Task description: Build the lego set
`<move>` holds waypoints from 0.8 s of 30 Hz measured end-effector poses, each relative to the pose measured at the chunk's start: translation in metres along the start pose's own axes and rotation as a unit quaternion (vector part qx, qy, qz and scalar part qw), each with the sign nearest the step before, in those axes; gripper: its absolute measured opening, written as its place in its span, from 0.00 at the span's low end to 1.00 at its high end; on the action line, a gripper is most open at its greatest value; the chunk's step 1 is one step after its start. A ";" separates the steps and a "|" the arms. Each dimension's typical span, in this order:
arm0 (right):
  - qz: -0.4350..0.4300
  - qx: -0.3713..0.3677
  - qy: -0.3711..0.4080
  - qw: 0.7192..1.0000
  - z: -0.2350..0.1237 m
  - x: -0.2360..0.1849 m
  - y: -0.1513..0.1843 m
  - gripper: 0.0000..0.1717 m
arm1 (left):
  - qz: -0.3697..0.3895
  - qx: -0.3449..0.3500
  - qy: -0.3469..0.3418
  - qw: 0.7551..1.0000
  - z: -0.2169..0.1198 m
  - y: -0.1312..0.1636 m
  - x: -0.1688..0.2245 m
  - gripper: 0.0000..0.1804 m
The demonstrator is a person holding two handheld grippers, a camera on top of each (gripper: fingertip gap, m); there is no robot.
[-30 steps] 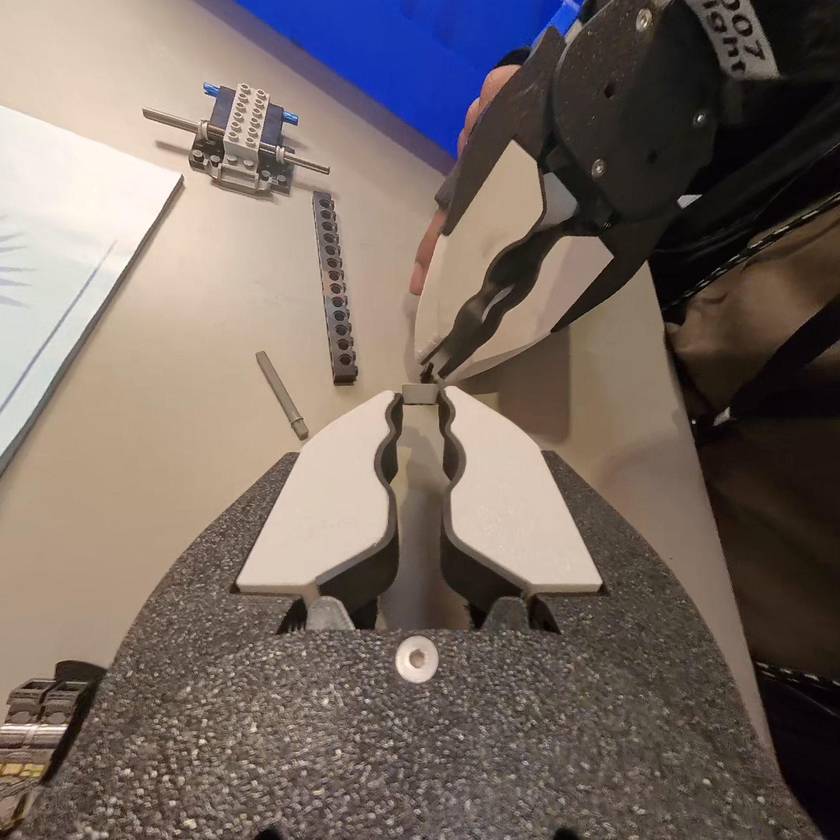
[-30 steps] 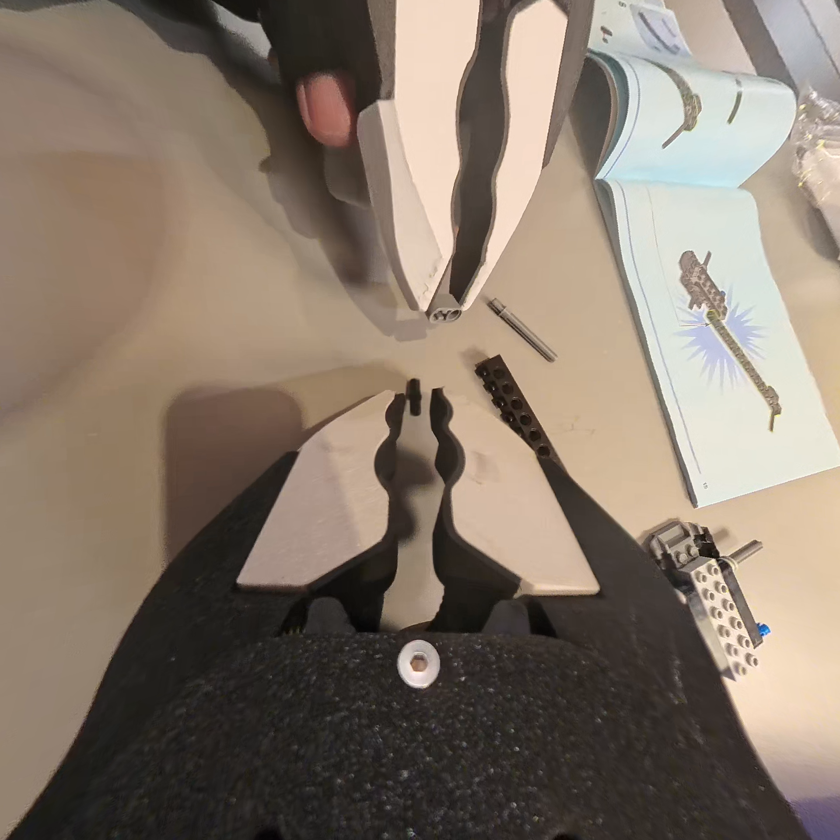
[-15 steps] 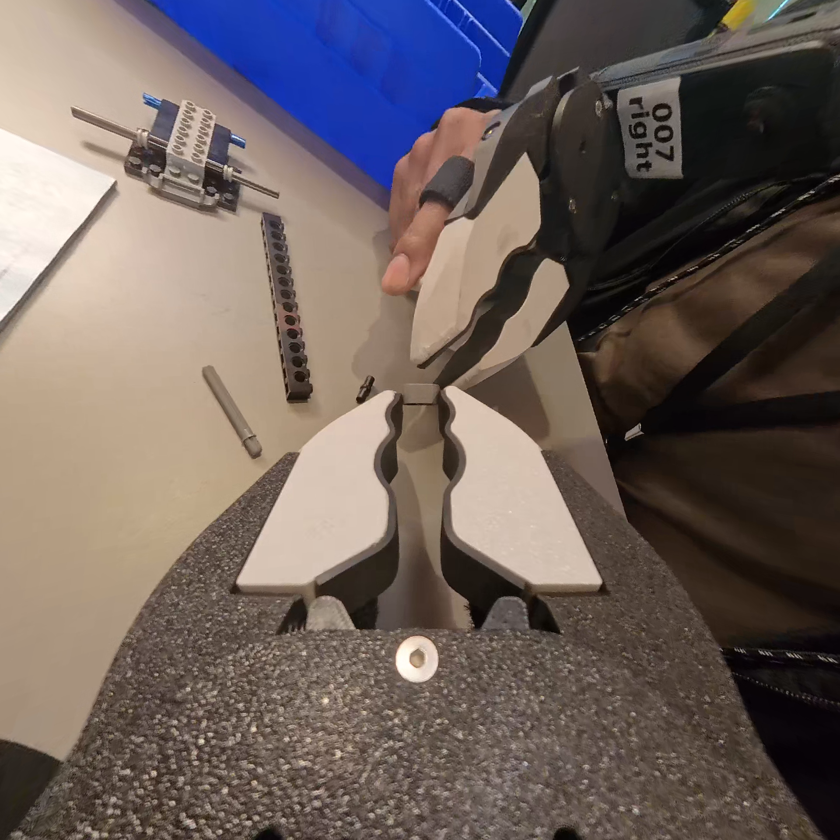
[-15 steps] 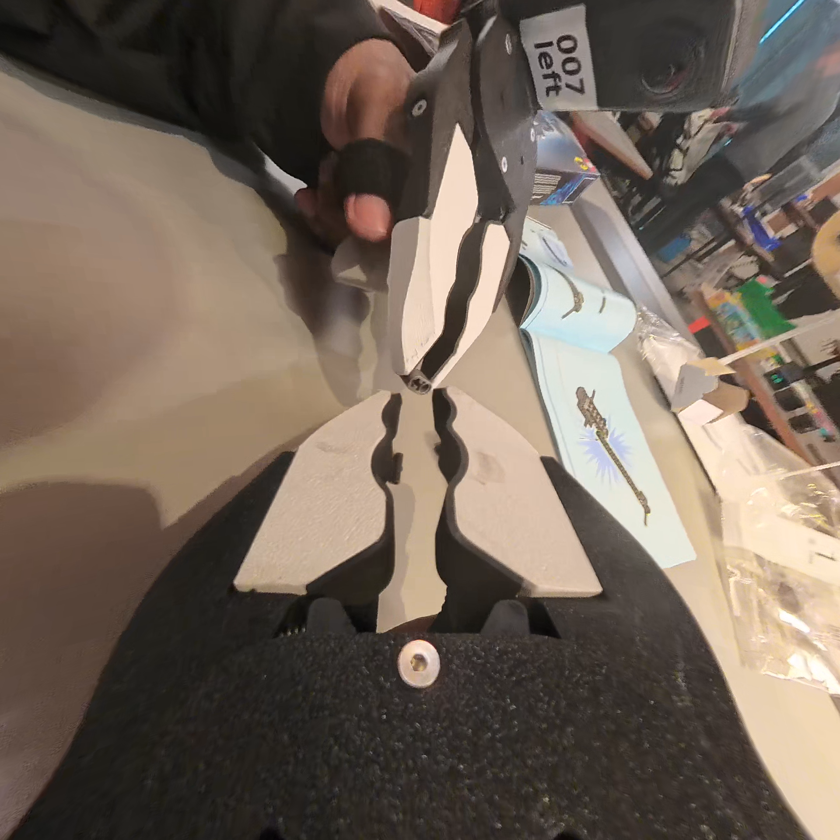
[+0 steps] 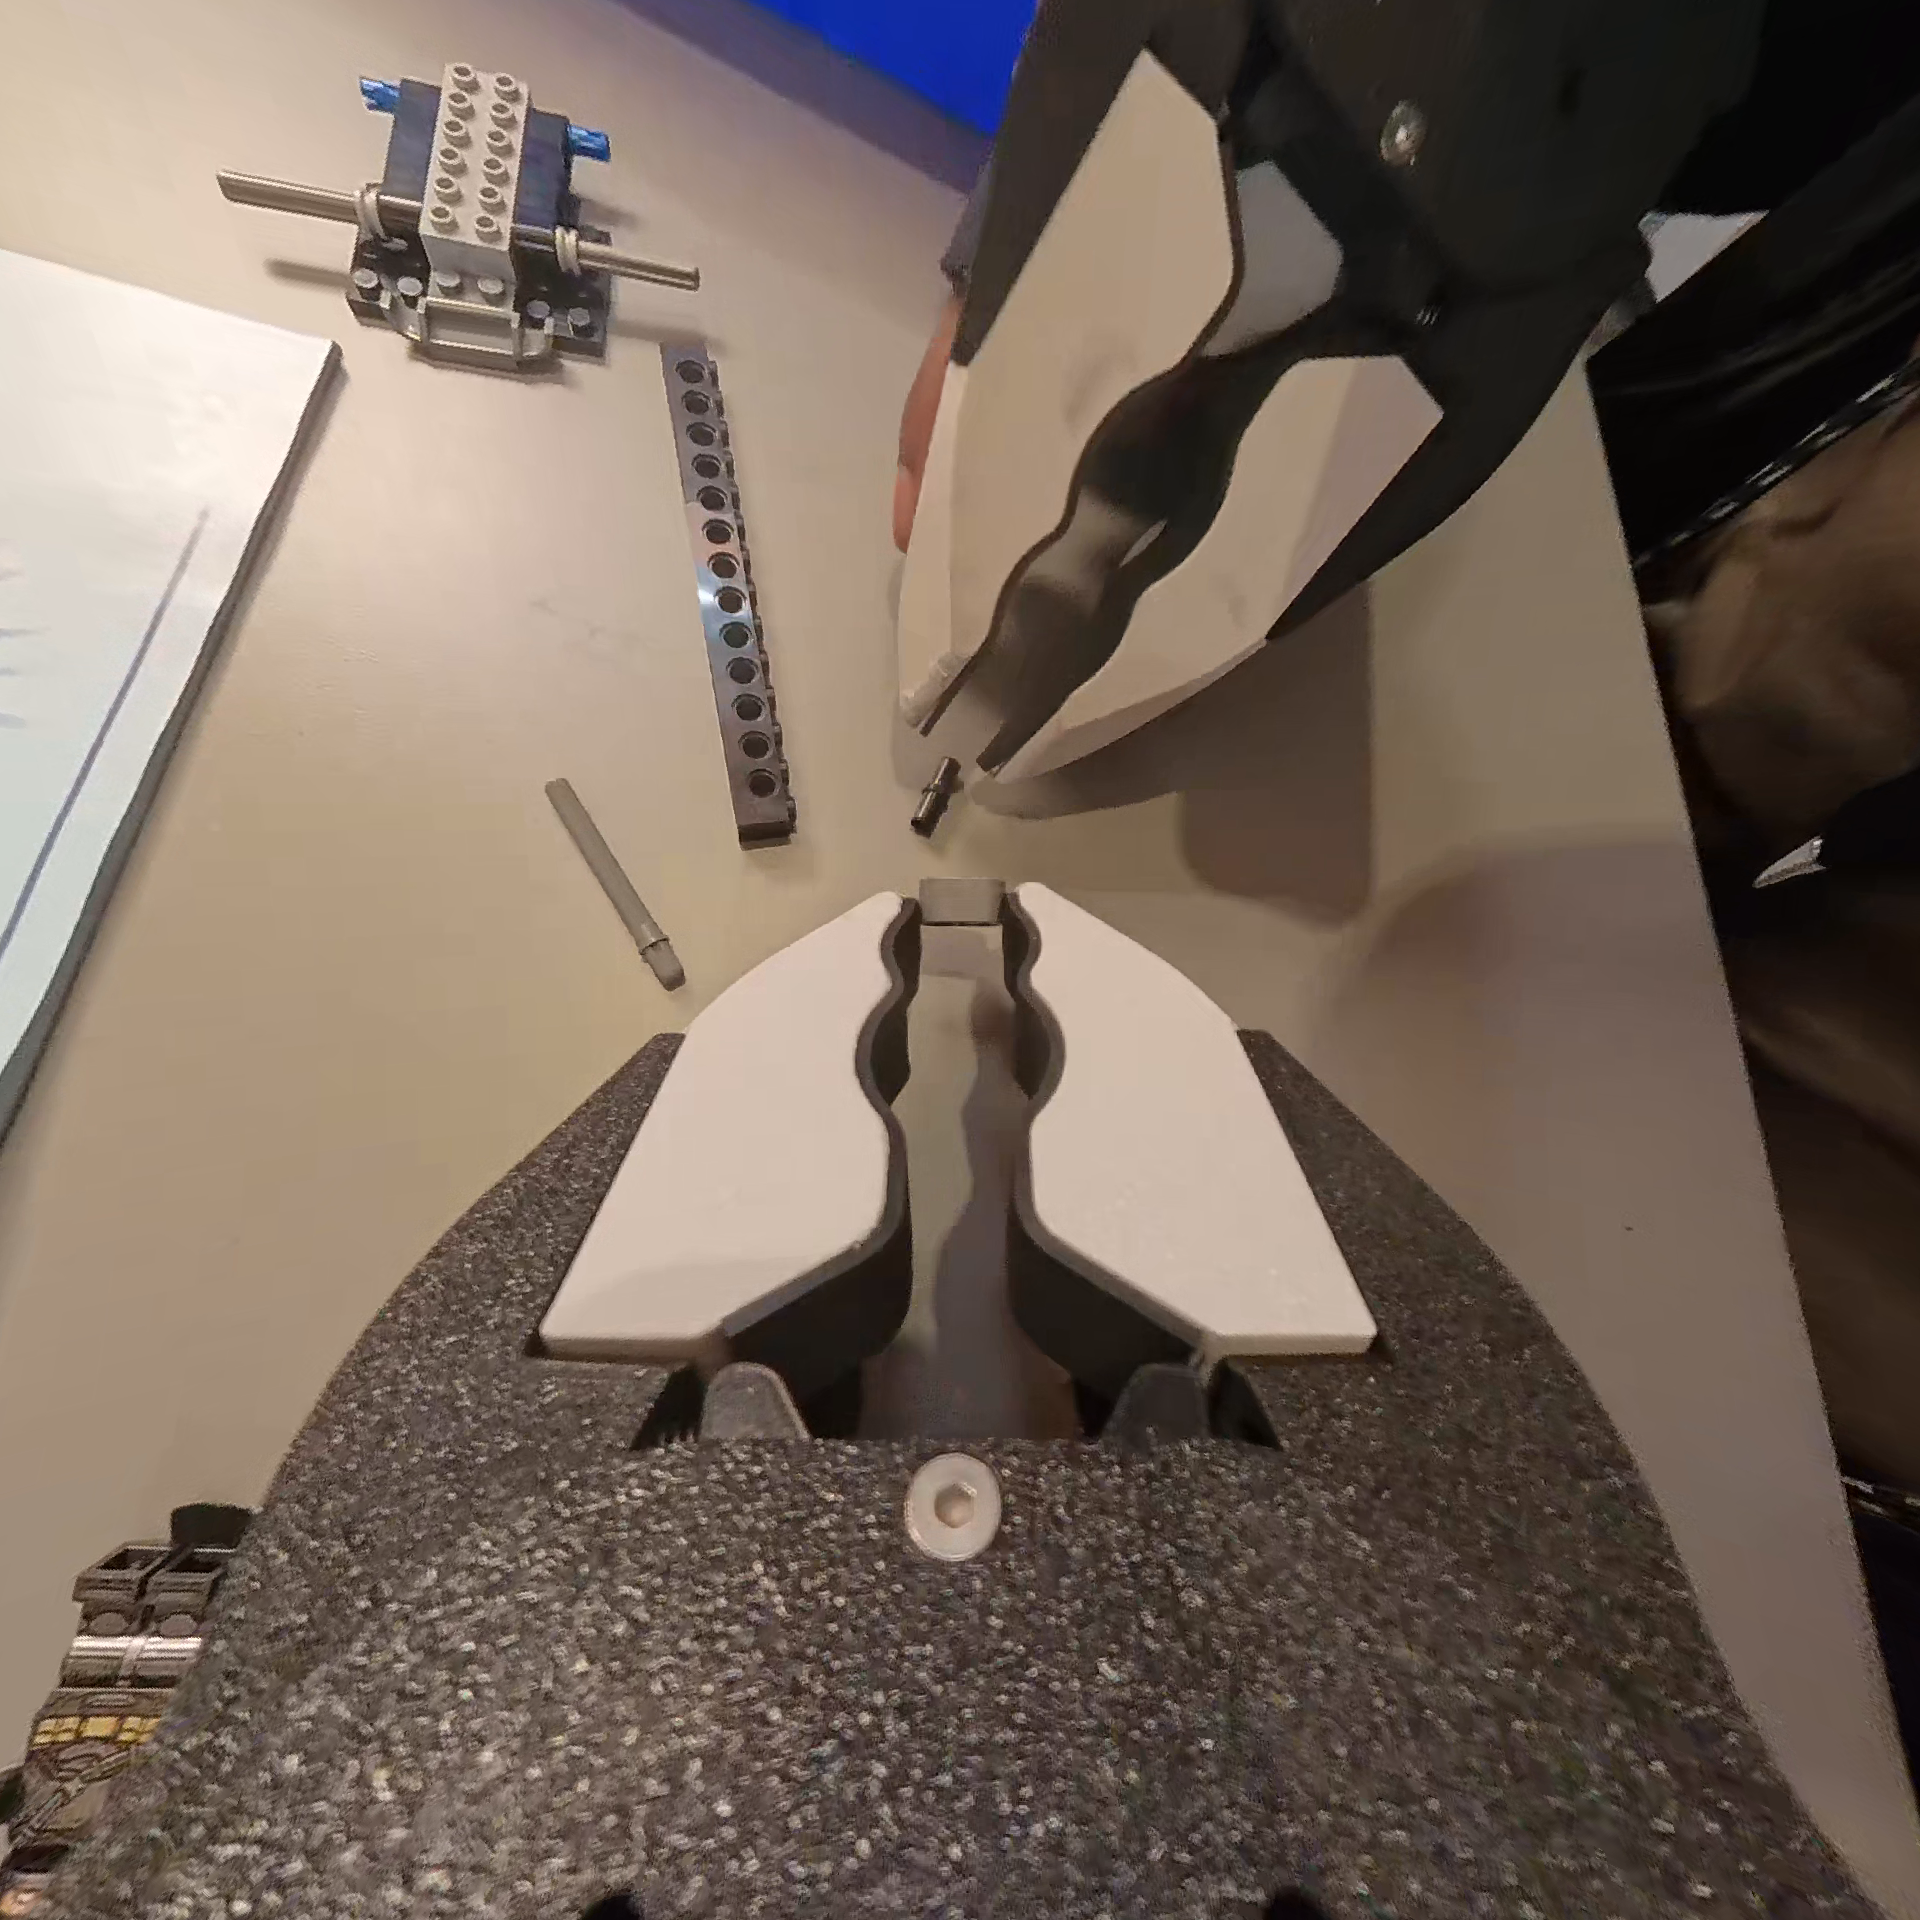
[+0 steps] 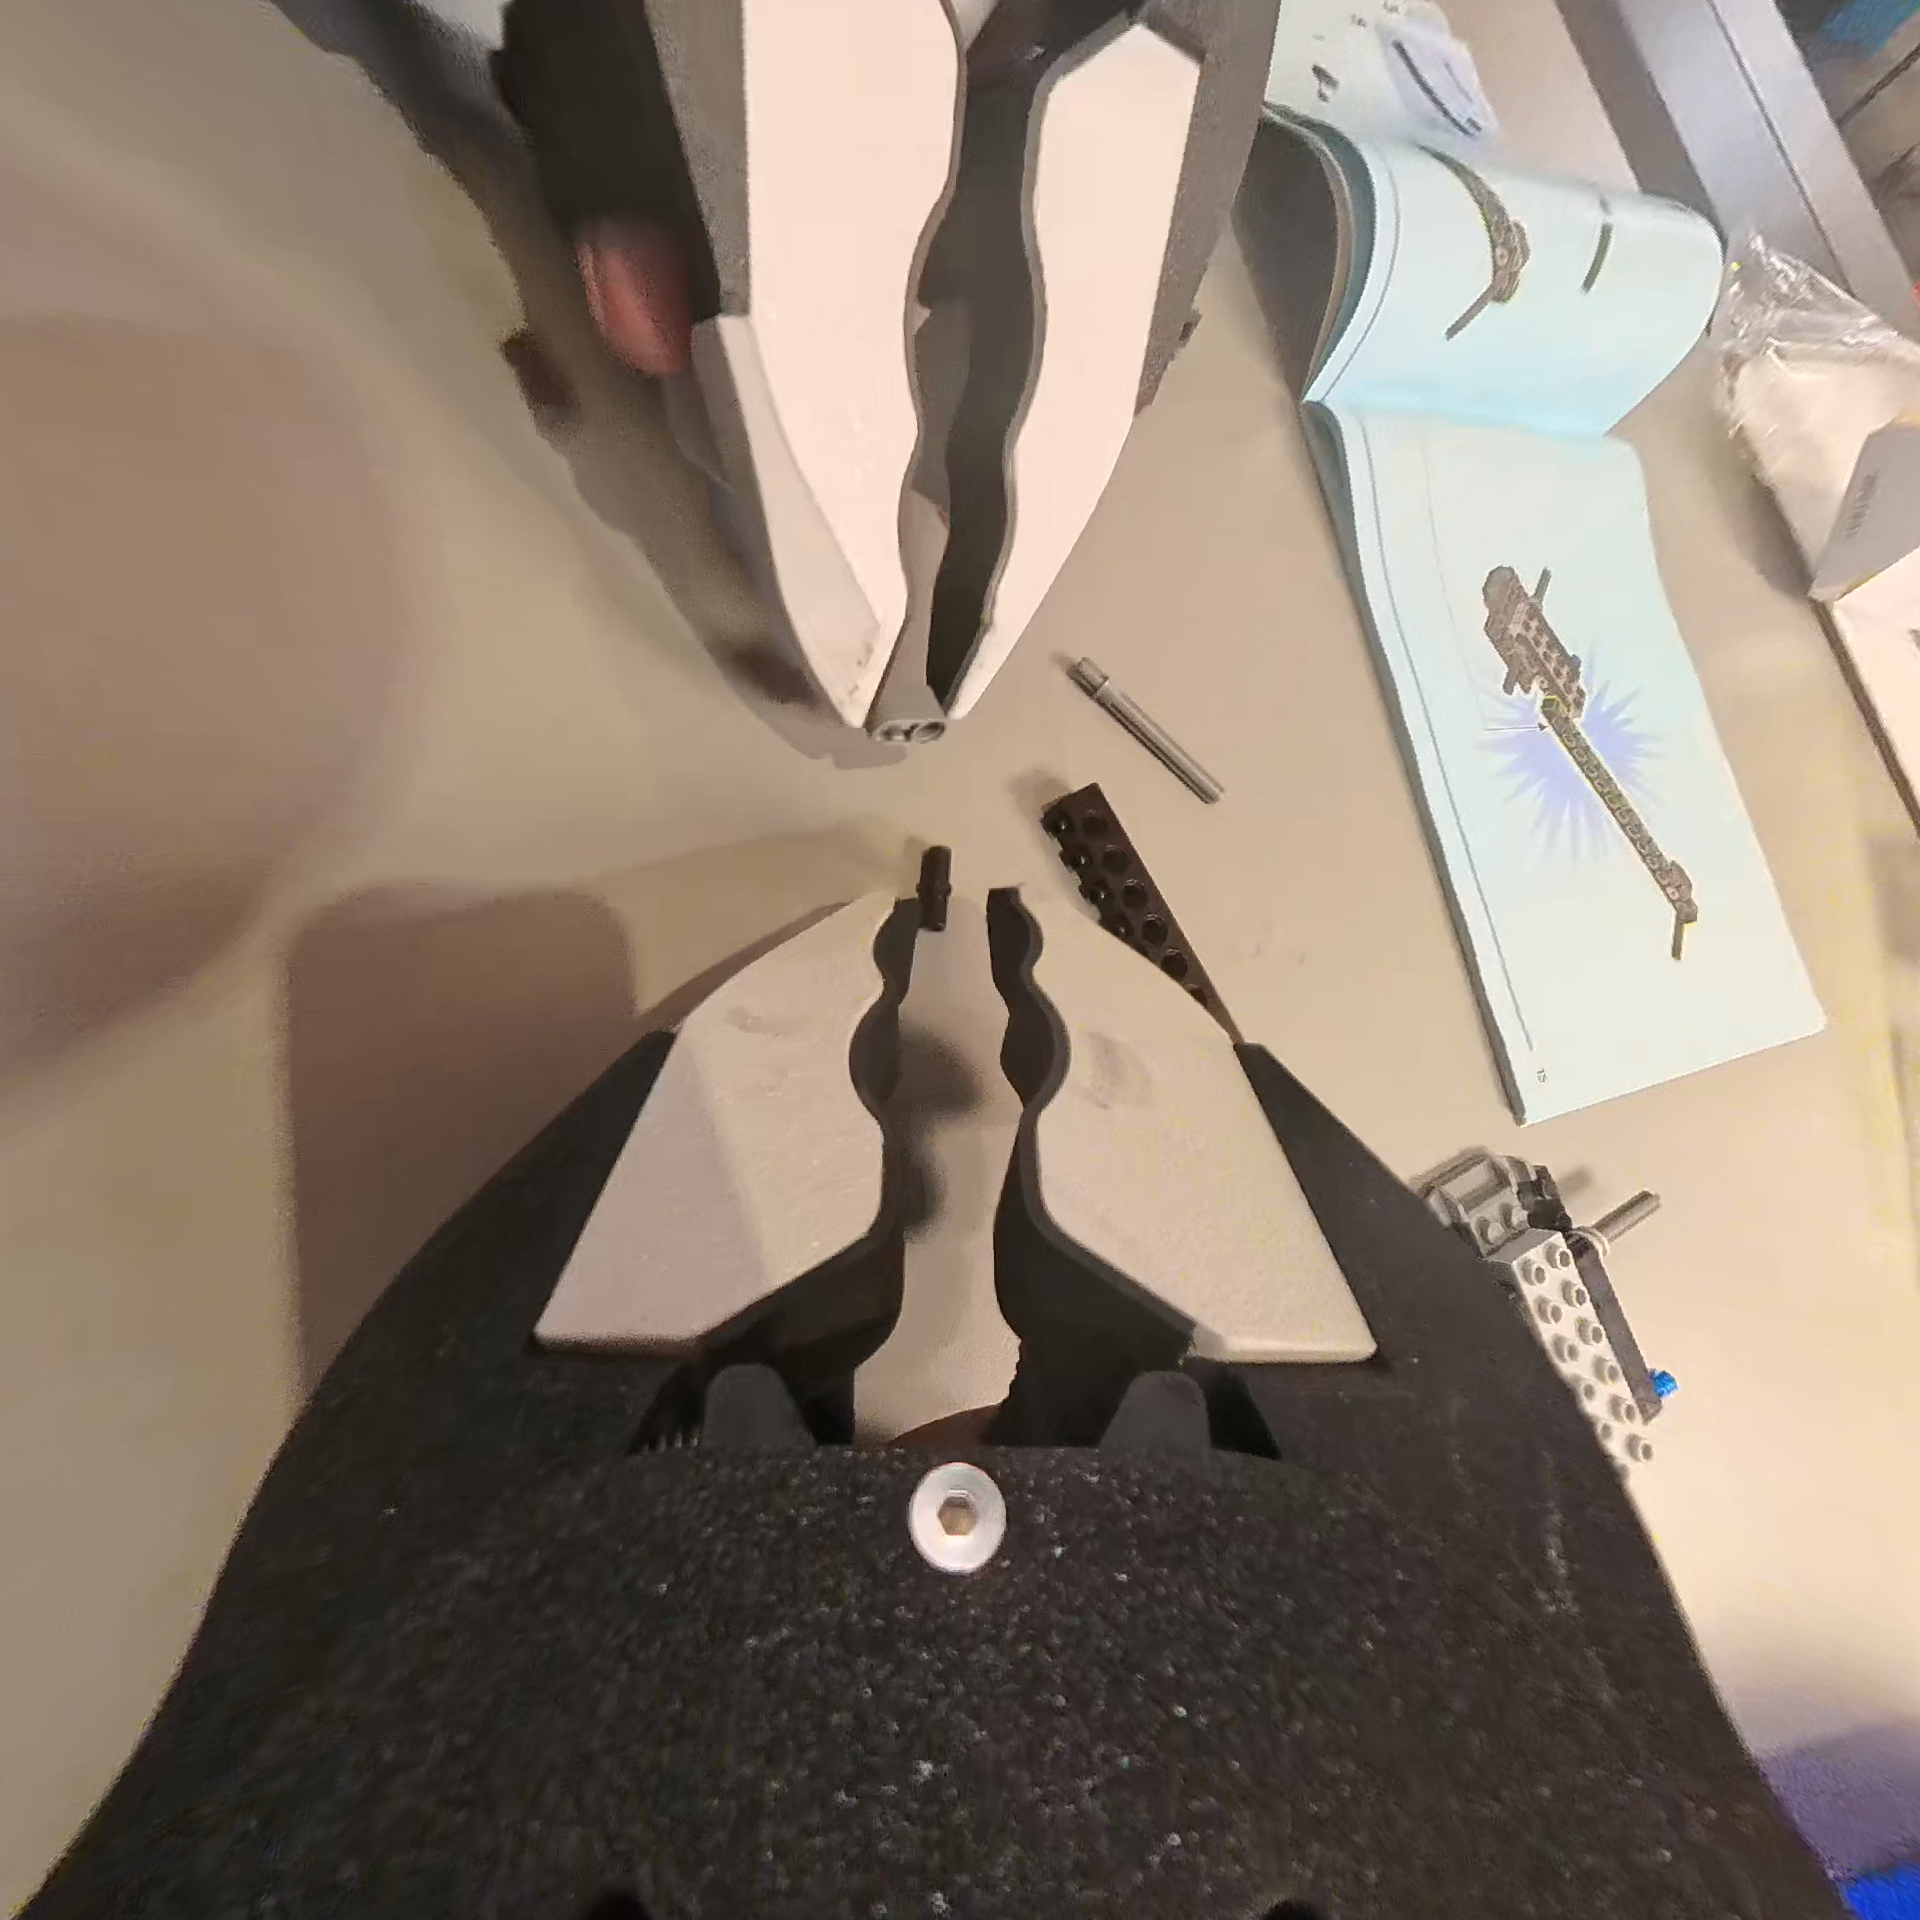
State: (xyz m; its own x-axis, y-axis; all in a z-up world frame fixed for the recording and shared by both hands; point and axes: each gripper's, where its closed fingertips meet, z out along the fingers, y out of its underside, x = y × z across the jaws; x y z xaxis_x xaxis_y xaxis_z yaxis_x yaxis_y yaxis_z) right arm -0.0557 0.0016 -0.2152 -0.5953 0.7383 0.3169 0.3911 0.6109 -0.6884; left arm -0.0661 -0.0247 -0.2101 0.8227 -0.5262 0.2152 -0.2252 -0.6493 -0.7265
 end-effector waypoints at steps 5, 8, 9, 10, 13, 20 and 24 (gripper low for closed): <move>0.008 -0.009 -0.015 1.000 0.003 -0.002 0.001 0.02 | 0.018 -0.019 -0.015 1.000 0.005 0.004 -0.001 0.08; 0.025 -0.018 -0.020 0.999 0.005 -0.002 0.001 0.00 | 0.027 -0.026 -0.021 0.999 0.007 0.006 -0.002 0.08; 0.028 -0.019 -0.021 0.999 0.006 -0.002 0.001 0.00 | 0.032 -0.028 -0.023 0.999 0.007 0.006 -0.001 0.08; 0.028 -0.019 -0.022 0.999 0.006 -0.002 0.001 0.00 | 0.038 -0.029 -0.026 0.999 0.008 0.006 -0.001 0.08; 0.014 -0.013 -0.014 1.000 0.005 -0.003 -0.001 0.00 | 0.052 -0.037 -0.038 0.997 0.009 0.008 -0.003 0.08; -0.032 0.011 0.008 0.999 0.001 -0.006 -0.007 0.00 | 0.069 -0.045 -0.046 0.996 0.011 0.009 -0.002 0.08; -0.013 0.002 0.028 1.000 -0.001 0.003 -0.003 0.06 | 0.070 -0.045 -0.047 0.995 0.011 0.009 -0.002 0.08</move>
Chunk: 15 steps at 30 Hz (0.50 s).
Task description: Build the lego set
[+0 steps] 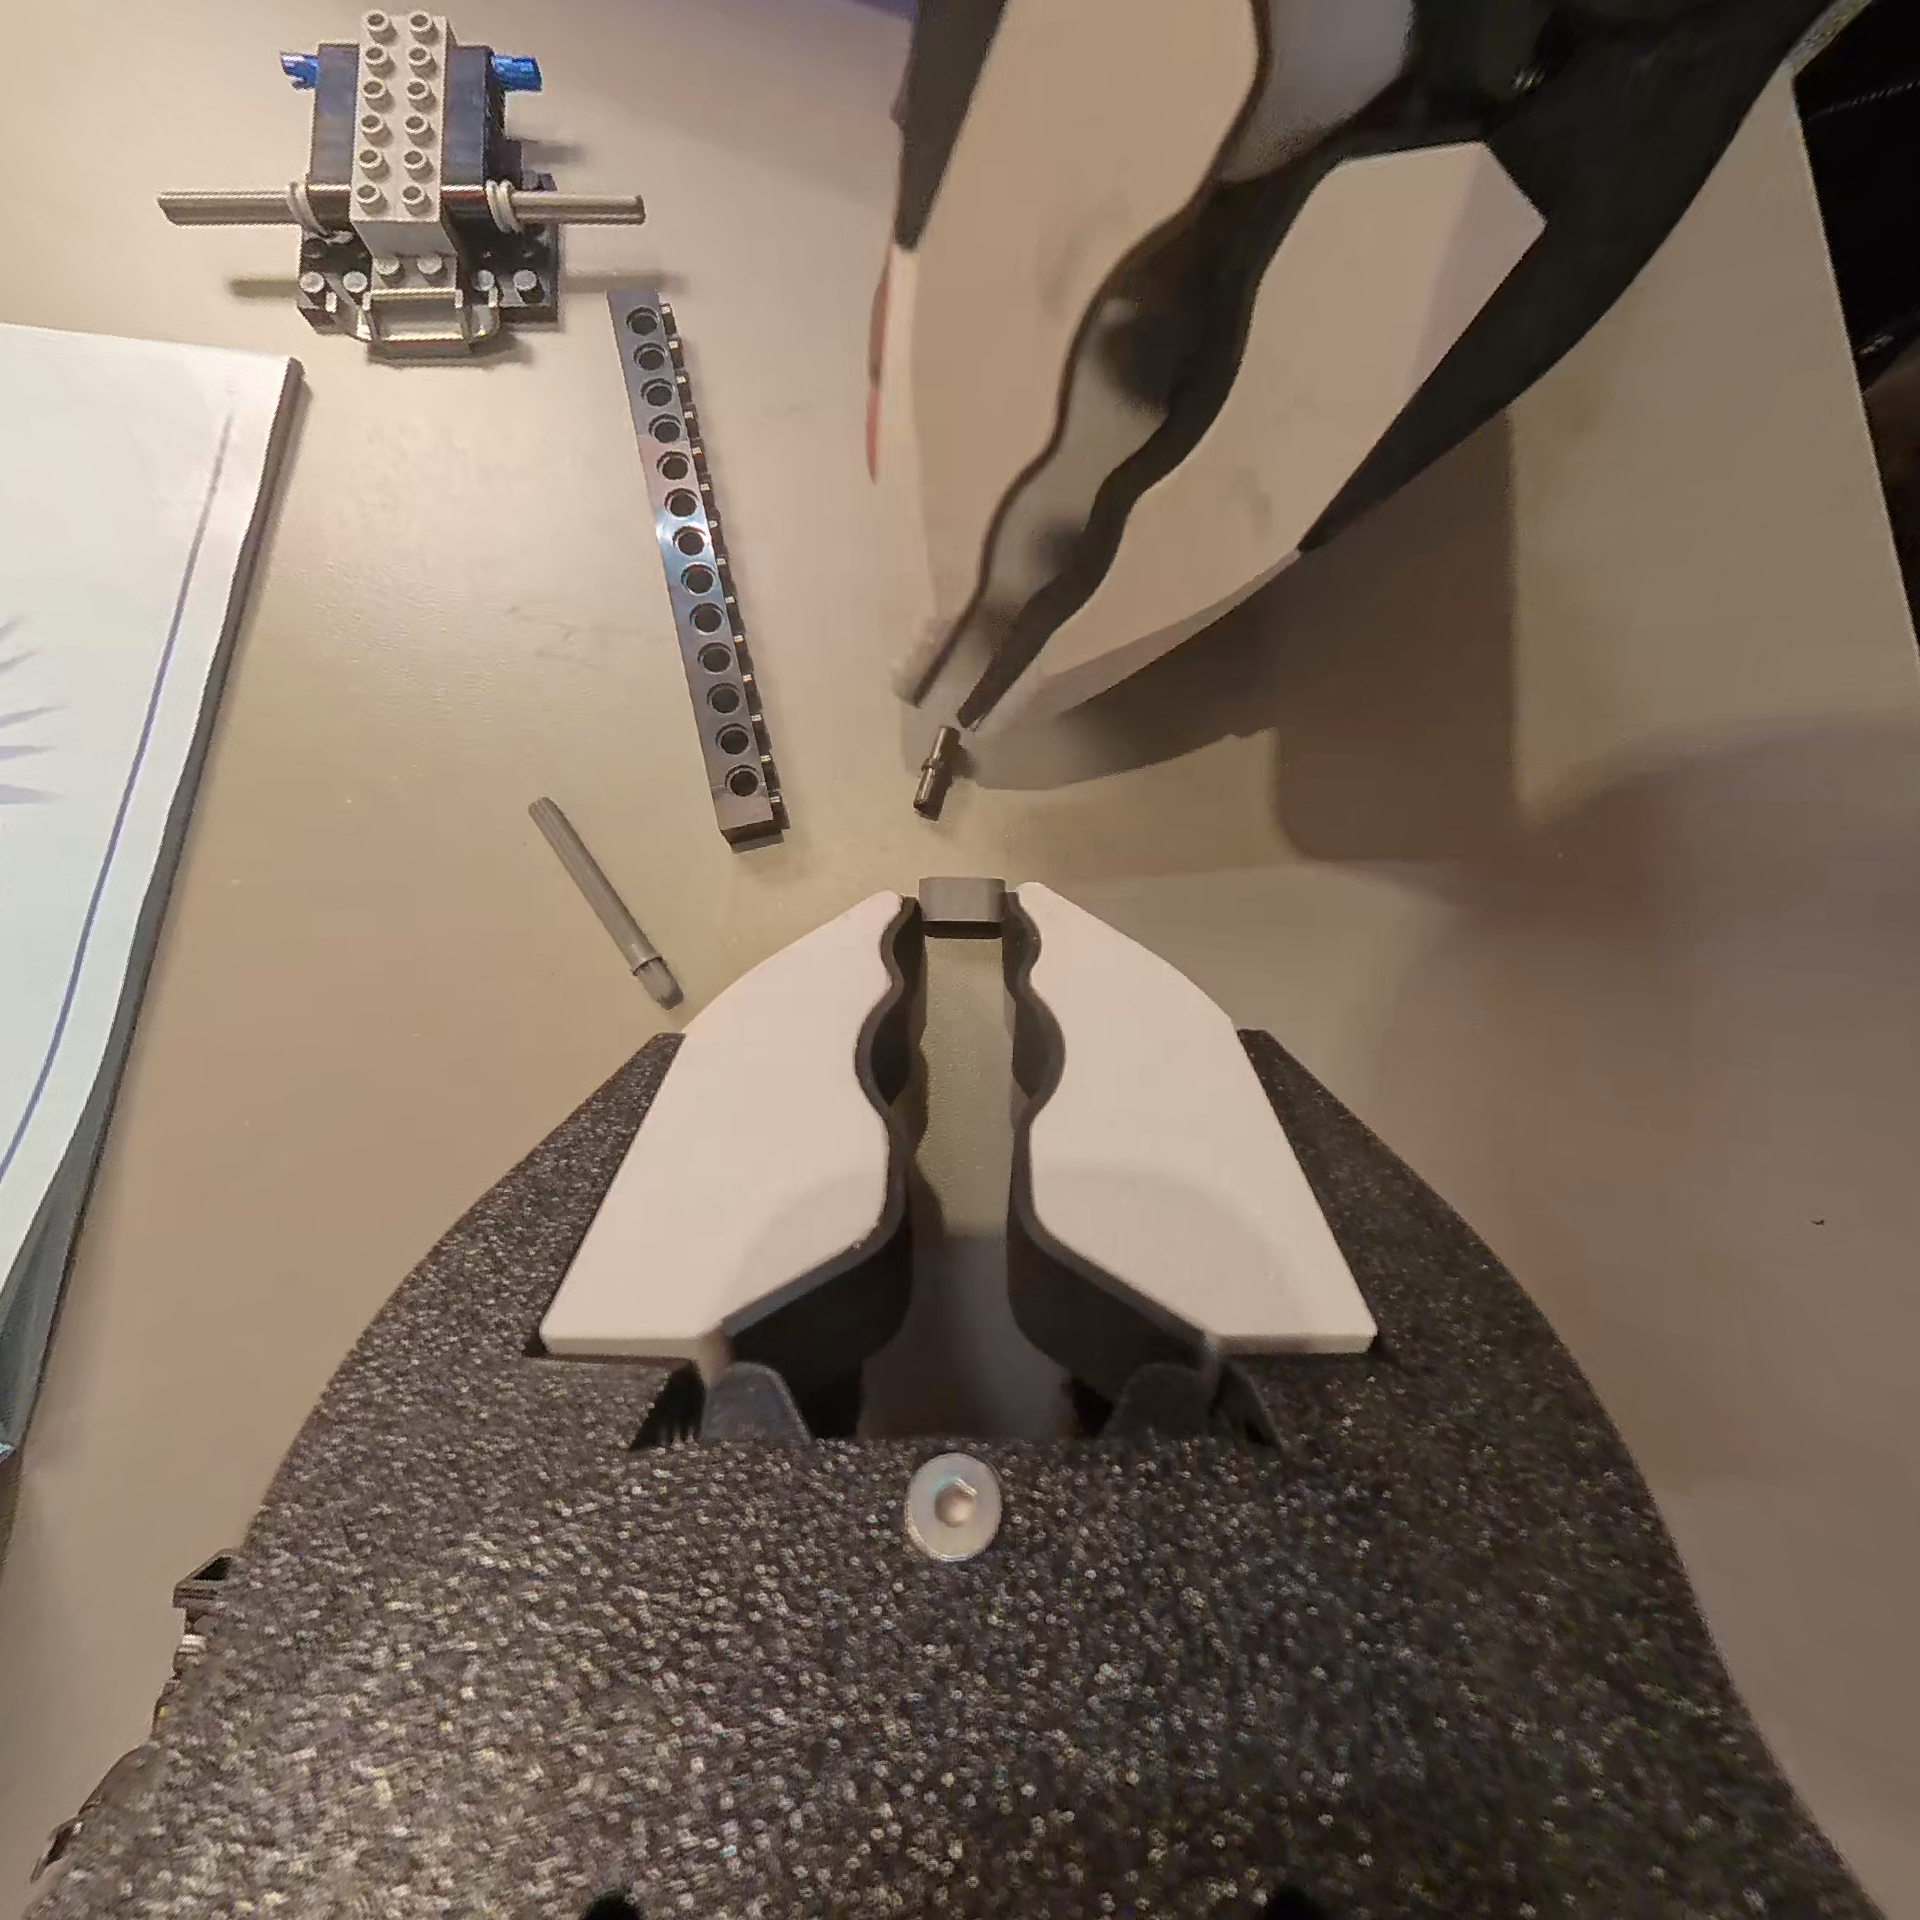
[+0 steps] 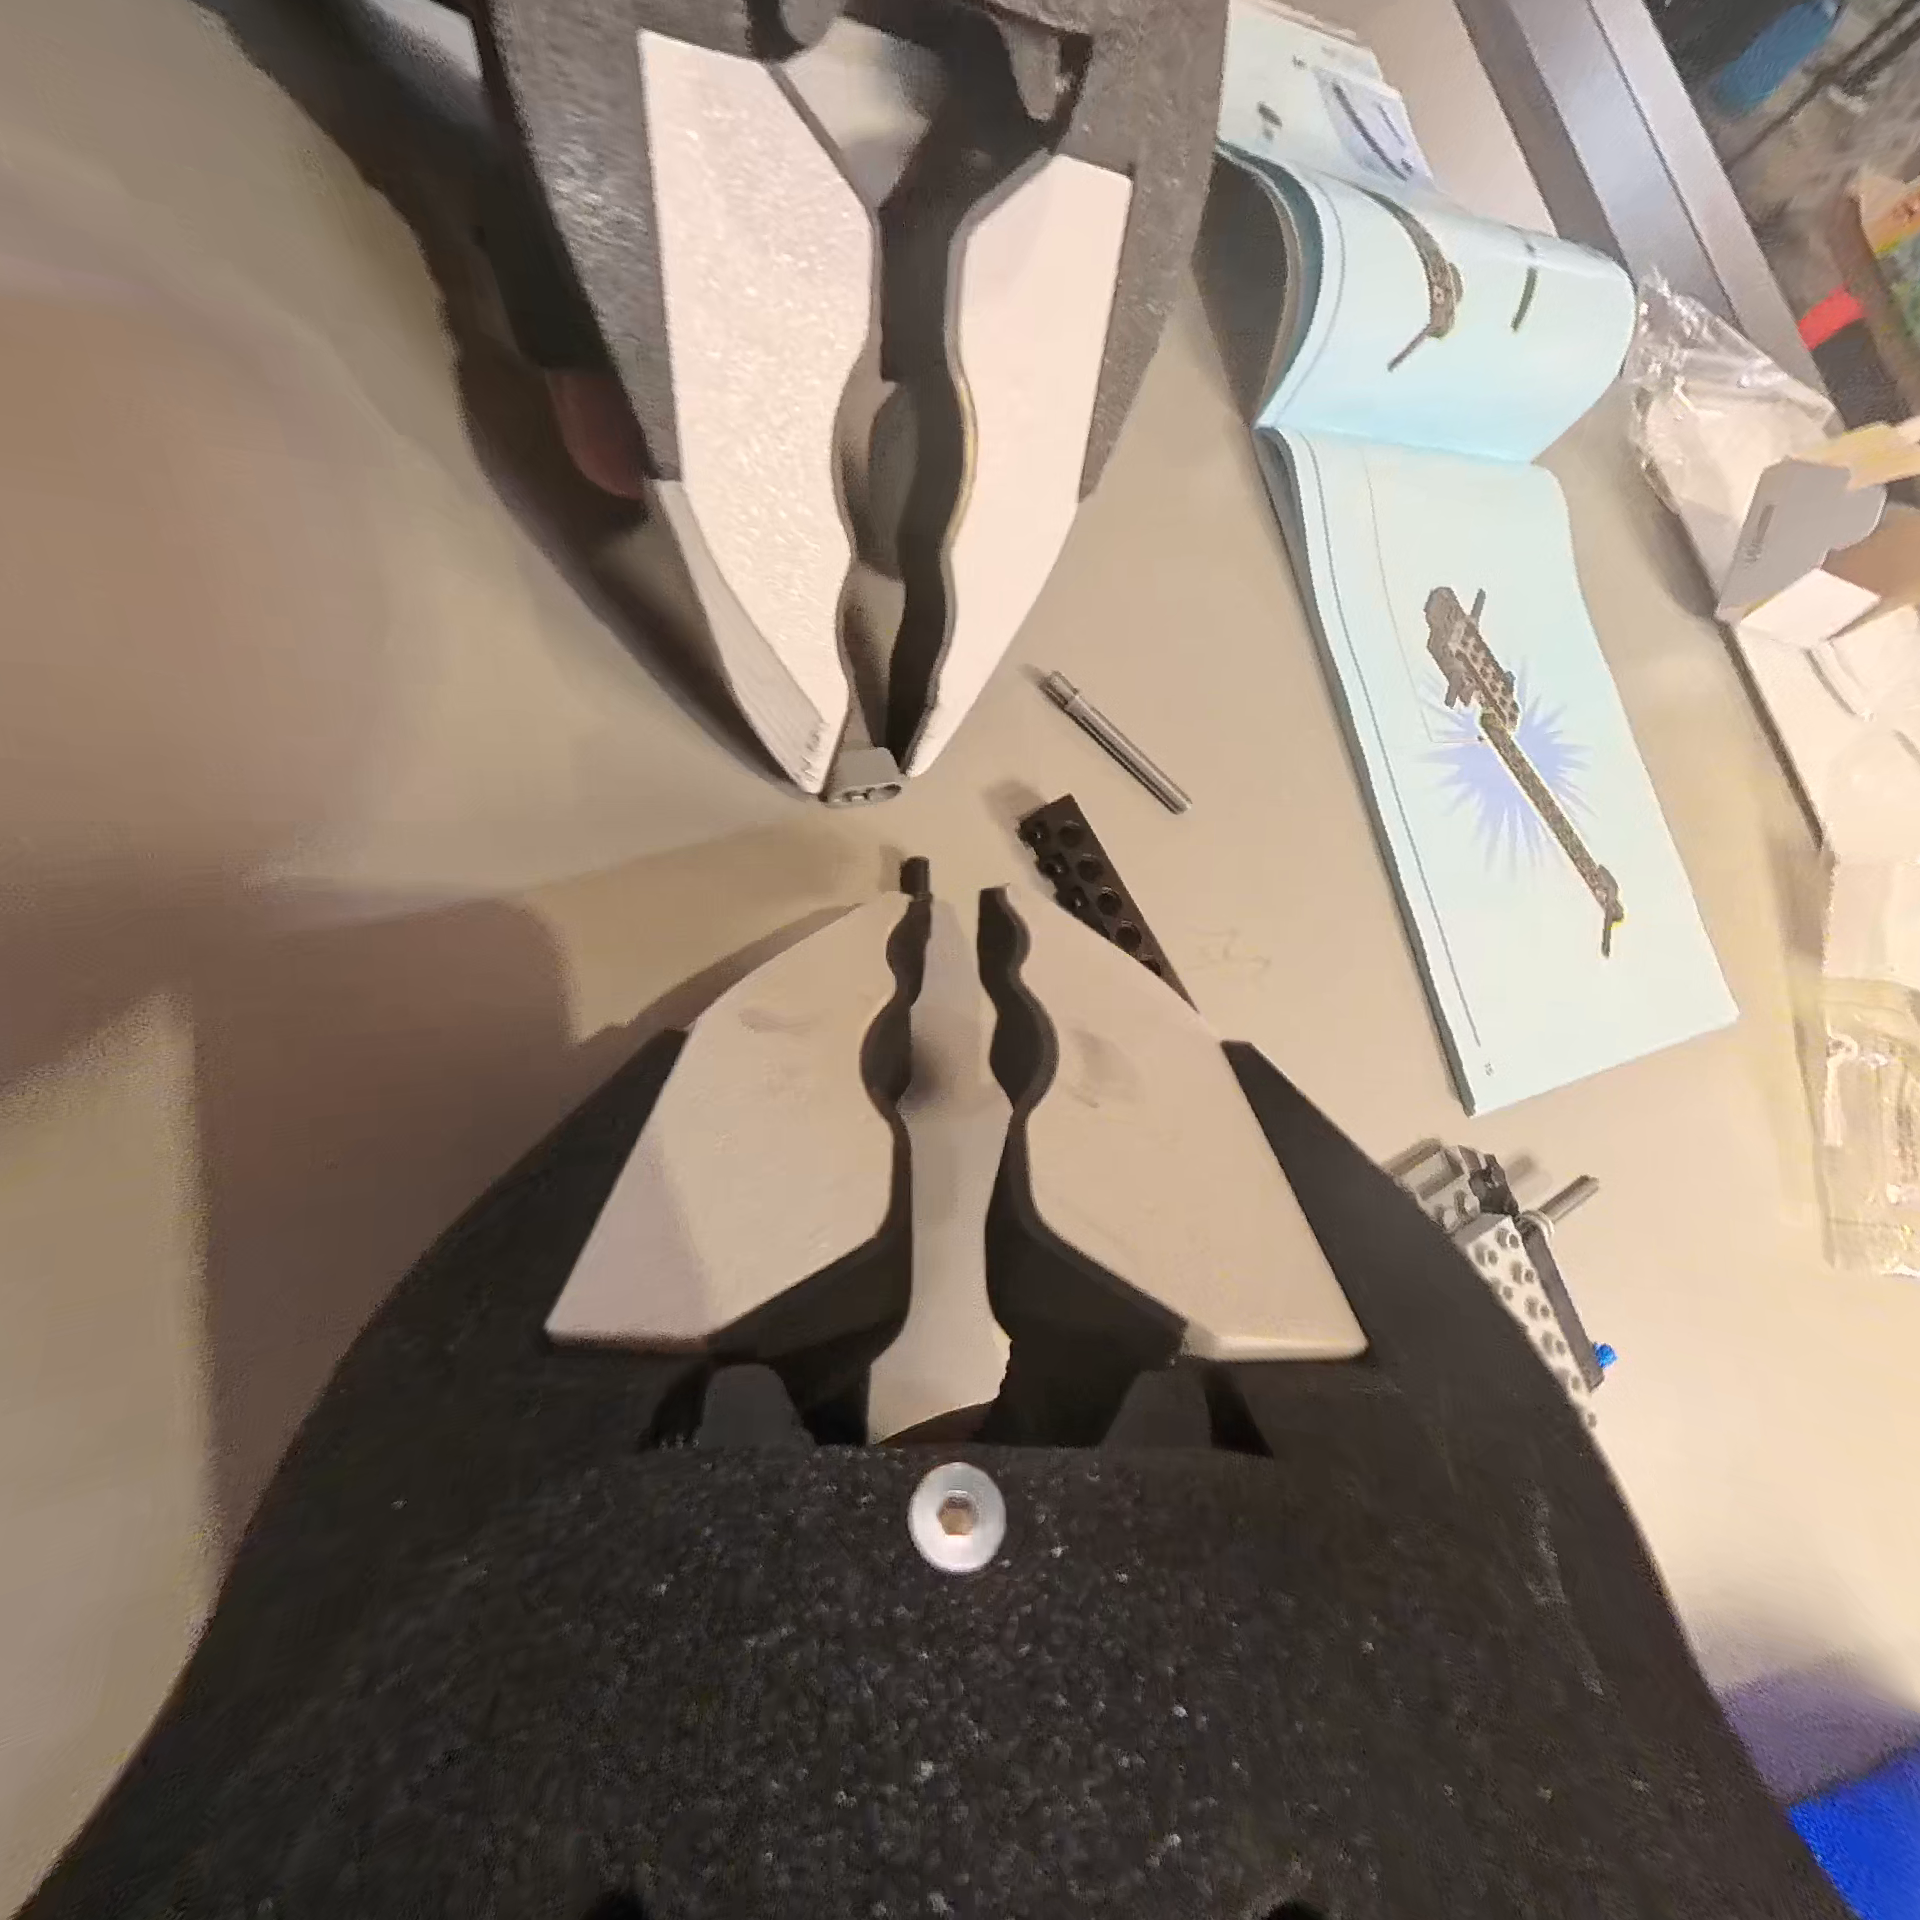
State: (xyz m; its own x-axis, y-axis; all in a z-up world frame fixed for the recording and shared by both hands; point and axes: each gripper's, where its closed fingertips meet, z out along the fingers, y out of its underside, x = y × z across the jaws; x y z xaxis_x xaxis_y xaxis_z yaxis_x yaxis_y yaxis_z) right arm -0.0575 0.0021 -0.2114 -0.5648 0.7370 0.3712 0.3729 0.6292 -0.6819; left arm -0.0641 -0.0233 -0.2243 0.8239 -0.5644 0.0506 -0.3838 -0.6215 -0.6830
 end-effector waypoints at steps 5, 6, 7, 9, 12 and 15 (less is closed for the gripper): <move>0.059 -0.024 -0.041 0.997 0.006 -0.001 0.005 0.08 | -0.003 0.001 0.003 1.000 0.000 0.000 0.000 0.08; 0.069 -0.028 -0.050 0.996 0.007 -0.002 0.006 0.08 | -0.002 0.001 0.003 1.000 0.000 0.000 0.000 0.08; 0.078 -0.032 -0.059 0.995 0.008 -0.003 0.007 0.06 | -0.002 0.001 0.002 1.000 0.000 0.000 0.000 0.08; 0.088 -0.038 -0.077 0.992 0.008 -0.006 0.007 0.03 | 0.001 0.000 0.000 1.000 0.000 0.000 0.000 0.08; 0.081 -0.037 -0.077 0.993 0.009 -0.008 0.006 0.02 | 0.009 0.000 -0.004 1.000 0.001 0.000 -0.001 0.08; 0.076 -0.028 -0.074 0.994 0.009 -0.007 0.004 0.00 | 0.023 -0.001 -0.014 1.000 0.001 -0.001 -0.002 0.08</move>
